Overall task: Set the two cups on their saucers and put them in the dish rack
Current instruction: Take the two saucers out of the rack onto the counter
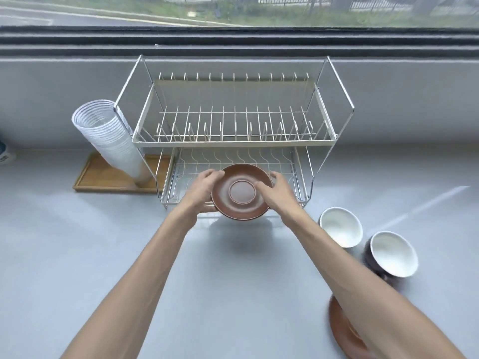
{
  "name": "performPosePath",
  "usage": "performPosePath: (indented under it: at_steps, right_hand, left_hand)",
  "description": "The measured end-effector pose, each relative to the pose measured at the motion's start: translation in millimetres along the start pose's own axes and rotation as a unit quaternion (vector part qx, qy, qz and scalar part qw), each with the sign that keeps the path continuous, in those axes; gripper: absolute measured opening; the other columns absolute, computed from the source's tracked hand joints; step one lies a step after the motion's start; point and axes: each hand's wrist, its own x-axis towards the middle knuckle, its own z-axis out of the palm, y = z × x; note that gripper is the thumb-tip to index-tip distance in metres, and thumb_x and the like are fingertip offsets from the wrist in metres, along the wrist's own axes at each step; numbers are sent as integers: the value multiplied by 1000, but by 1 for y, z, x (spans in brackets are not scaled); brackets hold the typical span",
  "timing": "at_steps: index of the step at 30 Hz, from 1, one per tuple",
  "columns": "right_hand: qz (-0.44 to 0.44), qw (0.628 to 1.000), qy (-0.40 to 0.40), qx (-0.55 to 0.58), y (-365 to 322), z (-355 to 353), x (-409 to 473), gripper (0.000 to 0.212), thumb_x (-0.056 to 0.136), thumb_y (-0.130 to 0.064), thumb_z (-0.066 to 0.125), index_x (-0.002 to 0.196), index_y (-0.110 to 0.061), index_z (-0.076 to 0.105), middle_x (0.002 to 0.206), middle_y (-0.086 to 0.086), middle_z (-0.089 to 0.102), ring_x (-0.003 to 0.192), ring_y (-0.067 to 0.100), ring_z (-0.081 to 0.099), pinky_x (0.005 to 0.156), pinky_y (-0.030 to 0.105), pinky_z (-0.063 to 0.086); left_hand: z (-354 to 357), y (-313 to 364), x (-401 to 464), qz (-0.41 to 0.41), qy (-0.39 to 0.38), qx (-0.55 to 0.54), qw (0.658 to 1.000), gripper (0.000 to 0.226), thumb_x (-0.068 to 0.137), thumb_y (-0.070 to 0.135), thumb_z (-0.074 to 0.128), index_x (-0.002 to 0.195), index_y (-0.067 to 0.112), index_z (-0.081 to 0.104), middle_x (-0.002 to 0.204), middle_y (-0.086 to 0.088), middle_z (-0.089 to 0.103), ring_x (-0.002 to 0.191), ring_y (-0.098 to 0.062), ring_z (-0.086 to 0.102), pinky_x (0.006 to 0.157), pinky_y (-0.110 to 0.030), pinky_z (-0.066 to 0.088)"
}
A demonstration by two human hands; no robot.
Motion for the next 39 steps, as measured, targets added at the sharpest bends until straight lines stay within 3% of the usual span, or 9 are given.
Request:
performPosePath:
  at_steps: [4, 8, 14, 17, 20, 23, 28, 34, 39]
  right_hand:
    - [3, 999, 18, -32, 28, -15, -43, 69, 75, -49, 57, 139, -23, 50, 135, 6, 59, 121, 25, 57, 101, 41, 48]
    - [35, 998, 41, -37, 65, -25, -79, 62, 80, -48, 58, 137, -25, 51, 132, 7, 59, 119, 25, 56, 100, 40, 47]
    - [73, 994, 68, -34, 121, -32, -117, 61, 87, -43, 59, 143, -21, 47, 140, 13, 52, 131, 26, 48, 103, 37, 42]
    - [89, 992, 80, -32, 140, -34, -130, 63, 88, -43, 58, 145, -20, 45, 144, 11, 51, 132, 27, 49, 104, 37, 41]
    - [112, 990, 84, -24, 155, -35, -138, 64, 89, -44, 57, 147, -20, 42, 144, 13, 48, 133, 29, 49, 106, 37, 40]
    - [122, 989, 84, -16, 167, -35, -143, 64, 91, -42, 57, 148, -19, 41, 145, 15, 47, 135, 30, 46, 105, 36, 39]
    - [128, 989, 72, -20, 176, -35, -145, 66, 93, -38, 56, 152, -17, 36, 148, 18, 43, 137, 31, 43, 106, 34, 37]
    - [131, 989, 58, -32, 178, -36, -147, 65, 95, -36, 55, 153, -14, 34, 147, 20, 44, 137, 33, 42, 107, 35, 35]
    - [131, 990, 46, -39, 178, -38, -145, 66, 95, -38, 55, 152, -13, 35, 147, 19, 47, 138, 32, 42, 107, 35, 36]
  left_hand:
    - [13, -15, -30, -10, -27, 96, 995, 51, 95, 42, 56, 142, 24, 45, 103, 1, 67, 82, -22, 67, 80, -41, 60]
    - [34, -38, -58, -4, -46, 131, 990, 59, 98, 39, 51, 152, 21, 33, 93, 7, 67, 75, -17, 68, 77, -37, 58]
    - [64, -74, -84, -48, -115, 162, 979, 35, 100, 39, 45, 115, 15, 66, 92, -3, 68, 76, -22, 64, 83, -37, 56]
    - [78, -86, -91, -58, -129, 156, 978, 26, 101, 39, 46, 101, 21, 66, 91, -4, 68, 79, -23, 64, 78, -34, 56]
    - [91, -96, -94, -66, -122, 153, 978, 23, 100, 40, 49, 105, 23, 64, 93, -1, 69, 80, -21, 65, 73, -32, 55]
    - [101, -105, -94, -73, -111, 149, 980, 18, 98, 41, 50, 100, 27, 62, 100, -2, 69, 87, -21, 66, 82, -35, 56]
    - [108, -119, -90, -72, -85, 152, 982, 47, 95, 48, 53, 132, 20, 56, 122, -1, 65, 96, -15, 64, 91, -38, 54]
    - [113, -128, -85, -63, -71, 182, 979, 61, 89, 55, 55, 141, 23, 49, 133, -1, 58, 116, -19, 59, 104, -42, 47]
    - [116, -132, -83, -59, -70, 189, 978, 57, 89, 55, 55, 139, 27, 48, 126, -3, 59, 108, -18, 61, 90, -33, 47]
